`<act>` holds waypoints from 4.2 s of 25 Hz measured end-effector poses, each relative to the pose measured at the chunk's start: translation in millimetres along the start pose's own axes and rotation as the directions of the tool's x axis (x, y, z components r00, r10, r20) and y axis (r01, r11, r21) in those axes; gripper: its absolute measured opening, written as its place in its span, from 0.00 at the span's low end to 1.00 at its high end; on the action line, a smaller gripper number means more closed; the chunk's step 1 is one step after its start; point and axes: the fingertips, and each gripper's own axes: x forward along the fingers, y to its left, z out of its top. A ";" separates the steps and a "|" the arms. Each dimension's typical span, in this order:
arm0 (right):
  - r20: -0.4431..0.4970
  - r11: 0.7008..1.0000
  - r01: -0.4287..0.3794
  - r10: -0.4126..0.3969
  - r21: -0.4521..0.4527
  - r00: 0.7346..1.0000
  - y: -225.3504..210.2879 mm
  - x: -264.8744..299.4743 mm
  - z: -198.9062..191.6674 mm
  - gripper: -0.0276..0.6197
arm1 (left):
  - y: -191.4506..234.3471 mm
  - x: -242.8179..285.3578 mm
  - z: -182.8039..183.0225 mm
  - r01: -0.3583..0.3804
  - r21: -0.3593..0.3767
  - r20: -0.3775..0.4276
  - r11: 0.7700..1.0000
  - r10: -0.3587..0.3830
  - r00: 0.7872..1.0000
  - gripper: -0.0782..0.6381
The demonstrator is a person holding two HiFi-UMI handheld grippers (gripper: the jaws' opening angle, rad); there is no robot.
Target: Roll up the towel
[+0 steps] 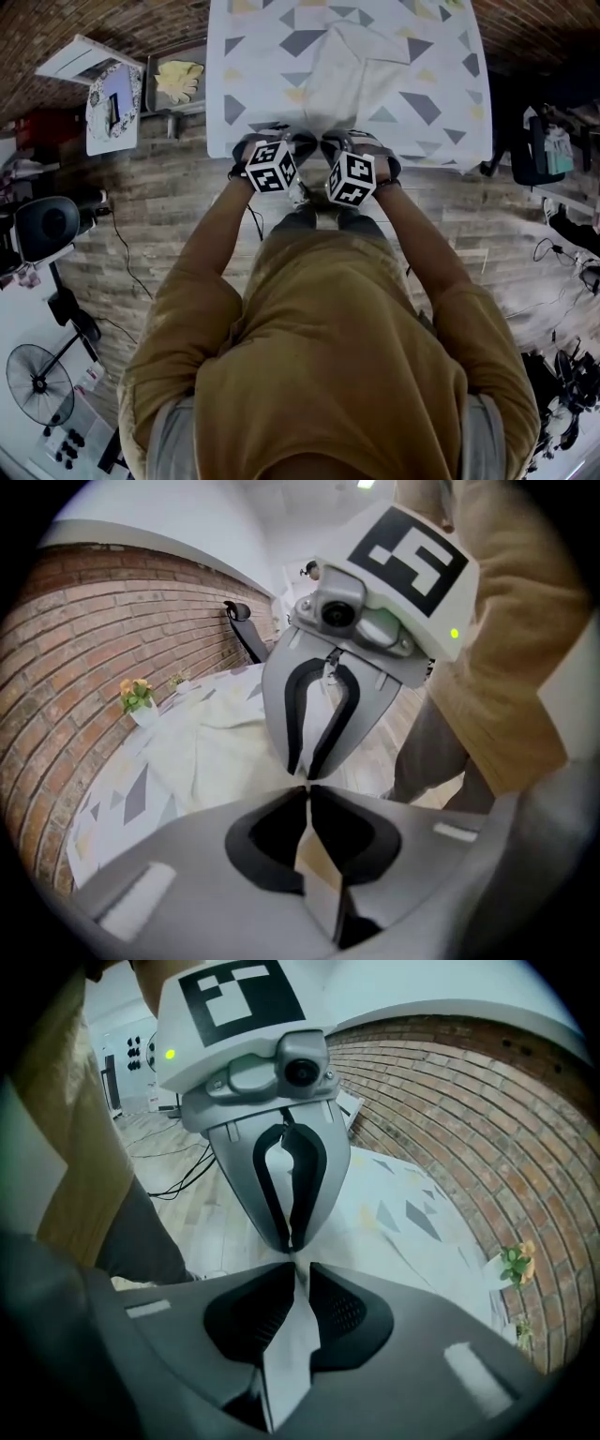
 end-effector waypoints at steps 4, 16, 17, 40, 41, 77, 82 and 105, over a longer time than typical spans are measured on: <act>-0.014 1.000 -0.007 0.007 0.001 1.000 1.6 5.2 -3.1 0.10 | 2.0 -3.8 2.3 -0.008 -0.031 0.021 0.999 0.009 1.000 0.22; 0.015 0.991 -0.054 0.052 0.124 0.999 -12.2 -0.4 2.1 0.08 | 16.0 -16.8 13.9 0.034 -0.118 0.083 0.992 -0.024 0.996 0.21; 0.018 0.987 -0.067 0.065 0.145 0.998 -13.3 -1.0 2.0 0.07 | 18.7 -18.0 14.8 0.043 -0.138 0.093 0.990 -0.031 0.995 0.21; 0.026 0.903 -0.207 0.213 0.377 0.977 -58.4 16.1 -7.7 0.07 | 64.1 6.2 6.7 0.077 -0.393 0.111 0.916 -0.036 0.993 0.21; 0.010 0.912 -0.183 0.193 0.368 0.981 -60.1 17.8 -8.8 0.07 | 64.7 8.7 4.7 0.067 -0.396 0.097 0.916 -0.031 0.995 0.21; 0.044 0.989 0.088 -0.094 0.120 0.995 -16.9 -30.1 -28.4 0.14 | 39.5 -11.2 19.6 -0.163 -0.173 0.131 0.971 0.187 0.974 0.26; -0.021 0.996 0.081 -0.080 0.047 0.997 -21.1 -6.4 -31.7 0.14 | 29.6 10.1 16.1 -0.058 -0.085 0.068 0.995 0.064 0.996 0.26; -0.150 0.989 0.121 -0.134 -0.089 0.980 -53.3 4.7 -41.5 0.14 | 45.5 25.0 -1.2 -0.049 0.054 -0.024 0.997 0.050 0.998 0.26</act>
